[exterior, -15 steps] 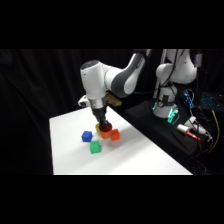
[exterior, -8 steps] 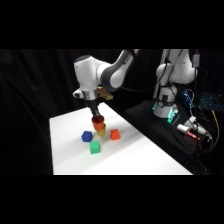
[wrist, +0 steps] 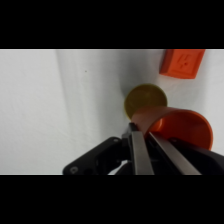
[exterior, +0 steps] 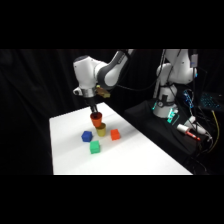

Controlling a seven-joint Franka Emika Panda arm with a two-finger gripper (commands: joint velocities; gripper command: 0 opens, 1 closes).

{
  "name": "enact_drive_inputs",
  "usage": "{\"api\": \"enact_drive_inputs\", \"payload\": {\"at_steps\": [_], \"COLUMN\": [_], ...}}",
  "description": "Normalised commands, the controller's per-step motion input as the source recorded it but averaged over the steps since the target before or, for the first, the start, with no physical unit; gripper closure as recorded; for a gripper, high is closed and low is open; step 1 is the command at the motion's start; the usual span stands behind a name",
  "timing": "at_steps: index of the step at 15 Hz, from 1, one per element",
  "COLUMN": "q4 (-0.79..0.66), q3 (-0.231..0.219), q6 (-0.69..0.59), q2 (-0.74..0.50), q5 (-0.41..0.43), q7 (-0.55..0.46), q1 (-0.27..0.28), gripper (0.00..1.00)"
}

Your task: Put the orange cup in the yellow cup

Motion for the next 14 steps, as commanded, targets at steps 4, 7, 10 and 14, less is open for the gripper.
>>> {"api": "enact_drive_inputs", "payload": {"at_steps": [4, 7, 10, 14], "q4": [0.0, -0.01, -0.03, -0.05], "q3": [0.016, 0.022, 0.013, 0.008], "q6": [-0.02, 0.02, 0.06, 0.07], "q2": [0.0, 0.02, 0.0, -0.06], "q5": [0.129, 0.125, 0.076, 0.039], "q7": [-0.14, -0.14, -0.1, -0.07], "q1": [-0.047, -0.046, -0.024, -0.002], "gripper": [0.97, 0.97, 0.68, 0.41]}}
